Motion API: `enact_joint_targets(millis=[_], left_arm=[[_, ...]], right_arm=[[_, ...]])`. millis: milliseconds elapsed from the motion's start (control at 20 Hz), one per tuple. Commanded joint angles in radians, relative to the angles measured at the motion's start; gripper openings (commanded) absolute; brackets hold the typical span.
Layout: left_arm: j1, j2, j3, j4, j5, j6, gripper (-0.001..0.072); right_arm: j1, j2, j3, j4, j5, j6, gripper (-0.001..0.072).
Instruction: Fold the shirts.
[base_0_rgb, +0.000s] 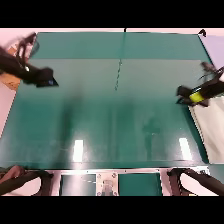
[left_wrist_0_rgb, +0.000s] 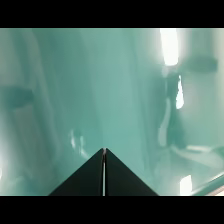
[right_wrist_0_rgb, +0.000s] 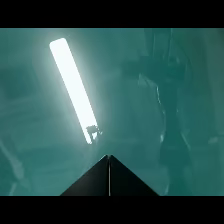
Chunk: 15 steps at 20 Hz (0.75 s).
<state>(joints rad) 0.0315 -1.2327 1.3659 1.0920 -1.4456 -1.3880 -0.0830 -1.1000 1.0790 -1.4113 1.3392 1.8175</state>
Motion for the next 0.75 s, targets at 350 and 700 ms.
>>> enact_joint_targets(millis=[350, 700], left_arm=[[-0.061, 0.137, -0.271, 0.054, 0.098, 0.002, 0.002], [-0.061, 0.137, -0.271, 0.053, 0.097, 0.001, 0.002]], right_arm=[[0.28, 0.098, -0.181, 0.016, -0.169, 0.022, 0.0015], [0.28, 0.098, -0.181, 0.017, -0.169, 0.023, 0.0014]])
